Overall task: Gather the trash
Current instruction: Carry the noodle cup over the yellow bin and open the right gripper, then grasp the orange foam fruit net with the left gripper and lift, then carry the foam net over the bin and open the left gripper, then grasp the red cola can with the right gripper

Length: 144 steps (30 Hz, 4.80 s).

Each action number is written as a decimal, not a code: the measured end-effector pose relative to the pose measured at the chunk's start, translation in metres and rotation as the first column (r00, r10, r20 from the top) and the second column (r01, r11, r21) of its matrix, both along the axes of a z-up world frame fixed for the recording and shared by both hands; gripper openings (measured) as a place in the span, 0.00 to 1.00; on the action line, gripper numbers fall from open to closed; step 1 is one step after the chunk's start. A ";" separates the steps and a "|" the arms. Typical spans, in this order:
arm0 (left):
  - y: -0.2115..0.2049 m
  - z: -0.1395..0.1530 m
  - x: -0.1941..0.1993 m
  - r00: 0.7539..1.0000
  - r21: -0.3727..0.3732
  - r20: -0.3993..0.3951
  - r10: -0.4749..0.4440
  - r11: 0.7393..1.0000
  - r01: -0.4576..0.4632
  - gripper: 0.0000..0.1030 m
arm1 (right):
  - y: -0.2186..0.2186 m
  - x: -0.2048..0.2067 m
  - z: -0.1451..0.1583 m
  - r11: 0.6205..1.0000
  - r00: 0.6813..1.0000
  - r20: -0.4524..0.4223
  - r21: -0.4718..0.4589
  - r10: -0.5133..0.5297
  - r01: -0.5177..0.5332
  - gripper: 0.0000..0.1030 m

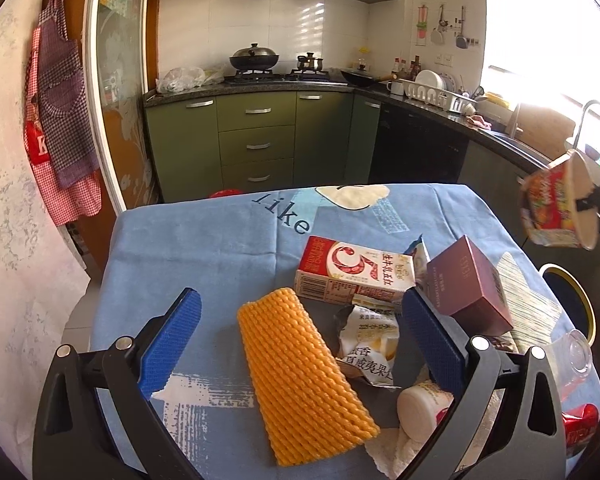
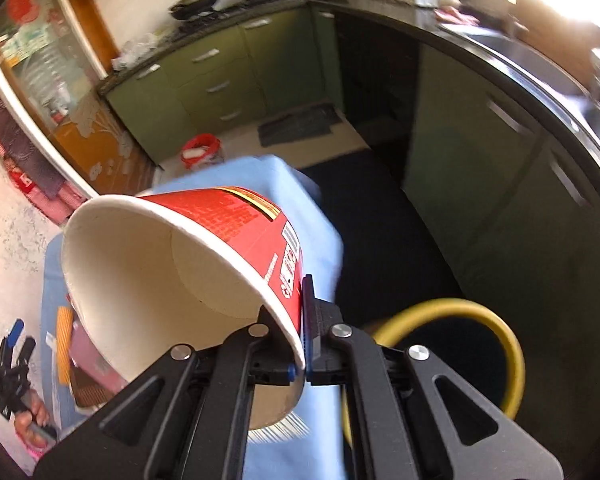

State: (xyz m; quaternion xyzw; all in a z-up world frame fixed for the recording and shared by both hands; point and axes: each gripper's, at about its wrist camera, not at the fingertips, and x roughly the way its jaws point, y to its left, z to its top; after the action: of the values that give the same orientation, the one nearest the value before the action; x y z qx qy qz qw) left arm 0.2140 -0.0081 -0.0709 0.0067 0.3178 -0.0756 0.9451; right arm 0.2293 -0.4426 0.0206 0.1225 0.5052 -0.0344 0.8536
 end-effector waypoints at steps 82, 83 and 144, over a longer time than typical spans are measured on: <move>-0.195 0.119 -0.023 0.784 -0.058 -0.273 -0.557 0.823 0.565 0.20 | -0.096 -0.115 -0.088 0.997 0.994 -0.105 0.068 -0.033 0.040 0.44; -0.217 0.119 -0.024 0.759 -0.058 -0.282 -0.587 0.800 0.597 0.20 | -0.102 -0.122 -0.087 0.997 0.994 -0.099 0.063 -0.045 0.051 0.44; 0.000 0.081 -0.126 0.967 -0.106 -0.085 -0.239 0.967 0.230 0.93 | 0.256 -0.168 -0.065 0.474 0.488 -0.286 -0.122 0.825 -0.872 0.51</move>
State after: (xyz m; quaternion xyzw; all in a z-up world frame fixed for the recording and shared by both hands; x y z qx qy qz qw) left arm 0.0879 -0.0079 0.0103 -0.0043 0.3564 -0.2022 0.9122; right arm 0.0616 -0.1866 -0.0445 -0.2578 0.5678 0.3195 0.7135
